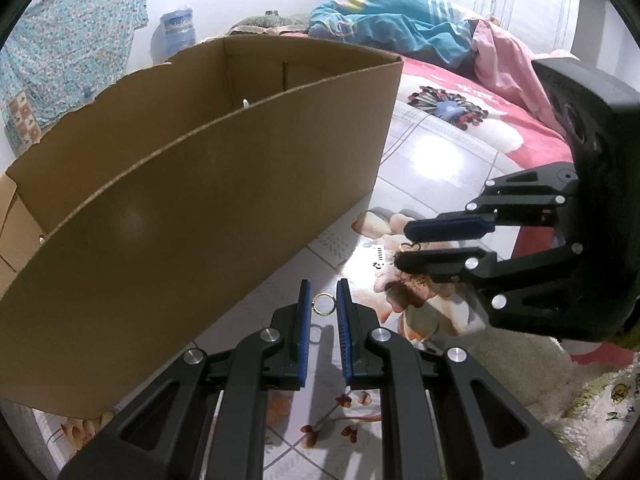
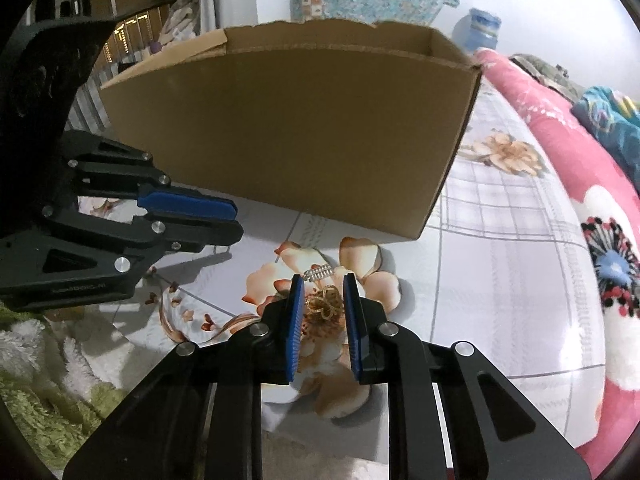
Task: Organize jewelry
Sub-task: 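Carry the ring and charm over the box and open both grippers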
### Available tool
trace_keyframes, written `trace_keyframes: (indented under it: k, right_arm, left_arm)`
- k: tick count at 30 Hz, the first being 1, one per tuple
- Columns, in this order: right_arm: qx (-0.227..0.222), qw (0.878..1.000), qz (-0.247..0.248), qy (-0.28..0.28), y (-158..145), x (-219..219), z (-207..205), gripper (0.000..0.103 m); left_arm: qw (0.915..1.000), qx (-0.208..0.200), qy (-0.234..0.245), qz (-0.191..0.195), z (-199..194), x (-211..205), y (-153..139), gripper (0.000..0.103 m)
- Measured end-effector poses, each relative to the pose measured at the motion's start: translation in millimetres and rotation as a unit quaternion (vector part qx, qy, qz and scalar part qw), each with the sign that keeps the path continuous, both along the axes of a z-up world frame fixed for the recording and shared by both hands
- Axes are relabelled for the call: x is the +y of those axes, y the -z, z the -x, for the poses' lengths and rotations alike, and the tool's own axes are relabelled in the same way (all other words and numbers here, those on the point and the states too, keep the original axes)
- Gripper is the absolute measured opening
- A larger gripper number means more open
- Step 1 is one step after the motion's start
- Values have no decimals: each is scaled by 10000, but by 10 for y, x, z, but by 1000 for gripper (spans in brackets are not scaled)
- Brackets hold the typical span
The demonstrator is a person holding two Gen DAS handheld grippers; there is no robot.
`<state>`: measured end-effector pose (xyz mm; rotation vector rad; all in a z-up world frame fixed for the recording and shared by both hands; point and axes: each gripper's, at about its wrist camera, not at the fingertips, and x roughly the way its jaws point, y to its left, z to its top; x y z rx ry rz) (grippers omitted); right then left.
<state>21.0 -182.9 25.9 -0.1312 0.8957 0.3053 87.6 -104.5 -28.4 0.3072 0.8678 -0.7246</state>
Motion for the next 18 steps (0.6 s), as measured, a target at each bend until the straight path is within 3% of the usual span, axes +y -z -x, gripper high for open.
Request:
trace_keyframes:
  k: [4, 7, 10, 18]
  right_arm:
    - [-183, 9998, -32, 66, -177, -26, 81, 17]
    - [-363, 9993, -87, 94, -128, 2, 72, 17]
    - [-580, 9982, -141, 98, -333, -10, 76, 17]
    - [-1098, 9931, -400, 30, -585, 14, -125, 17]
  left_arm:
    - [9999, -80, 57, 124, 55, 32, -104, 12]
    - [9996, -128, 58, 238, 76, 80, -200, 12]
    - [9991, -207, 69, 359, 102, 106, -328, 12]
    - [9939, -776, 38, 787, 85, 245, -874, 12]
